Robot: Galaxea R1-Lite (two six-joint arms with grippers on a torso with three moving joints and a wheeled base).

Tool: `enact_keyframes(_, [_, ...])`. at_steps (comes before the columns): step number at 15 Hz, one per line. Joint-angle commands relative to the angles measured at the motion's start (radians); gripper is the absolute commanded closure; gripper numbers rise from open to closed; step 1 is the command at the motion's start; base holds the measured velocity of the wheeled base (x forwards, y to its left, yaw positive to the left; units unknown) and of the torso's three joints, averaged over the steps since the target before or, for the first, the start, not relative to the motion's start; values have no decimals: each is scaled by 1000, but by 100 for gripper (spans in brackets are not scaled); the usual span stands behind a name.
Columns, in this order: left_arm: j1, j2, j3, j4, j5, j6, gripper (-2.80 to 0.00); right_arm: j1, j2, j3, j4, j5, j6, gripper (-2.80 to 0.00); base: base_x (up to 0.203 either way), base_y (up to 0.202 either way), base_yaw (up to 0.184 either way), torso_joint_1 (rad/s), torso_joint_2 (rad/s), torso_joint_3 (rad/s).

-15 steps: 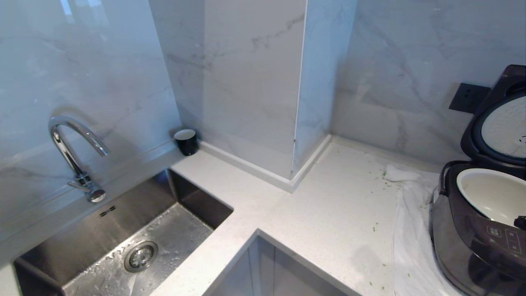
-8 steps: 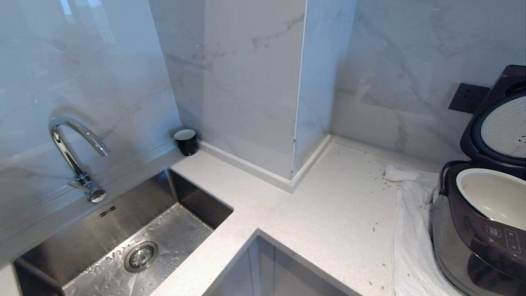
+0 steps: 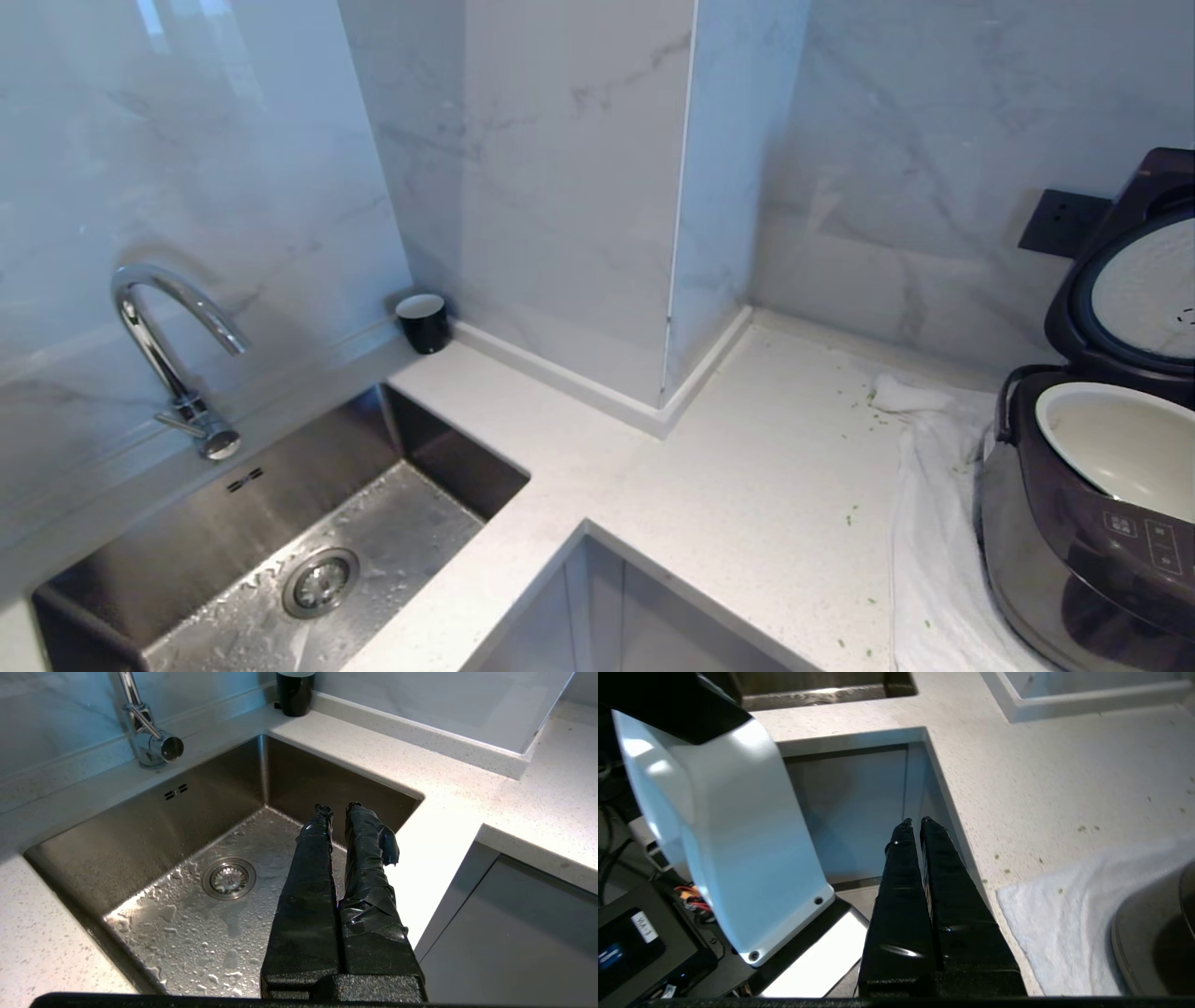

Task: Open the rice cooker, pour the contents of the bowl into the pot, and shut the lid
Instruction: Place the bowl on the table

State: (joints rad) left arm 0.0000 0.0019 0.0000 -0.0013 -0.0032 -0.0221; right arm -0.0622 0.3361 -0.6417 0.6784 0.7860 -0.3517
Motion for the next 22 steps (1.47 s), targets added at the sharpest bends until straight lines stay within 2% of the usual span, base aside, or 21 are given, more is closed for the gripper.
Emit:
enact_keyframes(1, [0,1,2,0,0,-1,0,1,-62,38,5,-74,25,0,0,0,0,0,0,0])
enact_keyframes(3, [0,1,2,0,0,-1,0,29,-80,50,-15,-88,24,0,0,0,0,0,0,0])
enact_keyframes(4, [0,1,2,0,0,1,0,80,-96,53,-18,-107,24,0,0,0,0,0,0,0])
enact_keyframes(5, [0,1,2,0,0,-1,0,100,-107,64,-20,-153,25,0,0,0,0,0,0,0])
enact_keyframes(8, [0,1,2,0,0,-1,0,79,-223,165,-51,-230,31,0,0,0,0,0,0,0])
enact_keyframes(9, [0,1,2,0,0,1,0,72,-268,218,-83,-282,44,0,0,0,0,0,0,0])
enact_keyframes(12, [0,1,2,0,0,-1,0,66,-325,343,-251,-570,204,0,0,0,0,0,0,0])
enact_keyframes(13, [0,1,2,0,0,1,0,66,-330,404,-310,-657,222,0,0,0,0,0,0,0])
enact_keyframes(14, [0,1,2,0,0,0,0,65,-333,472,-393,-732,229,0,0,0,0,0,0,0])
enact_keyframes(16, [-1,1,2,0,0,0,0,65,-335,587,-666,-827,245,0,0,0,0,0,0,0])
enact_keyframes(17, [0,1,2,0,0,-1,0,65,-336,609,-727,-850,267,0,0,0,0,0,0,0])
enact_keyframes(18, [0,1,2,0,0,-1,0,65,-336,619,-725,-858,315,0,0,0,0,0,0,0])
enact_keyframes(19, [0,1,2,0,0,-1,0,65,-336,625,-721,-828,374,0,0,0,0,0,0,0])
enact_keyframes(20, [-1,1,2,0,0,0,0,64,-336,645,-719,-803,396,0,0,0,0,0,0,0])
enact_keyframes(22, [-2,1,2,0,0,0,0,65,-336,642,-720,-795,380,0,0,0,0,0,0,0])
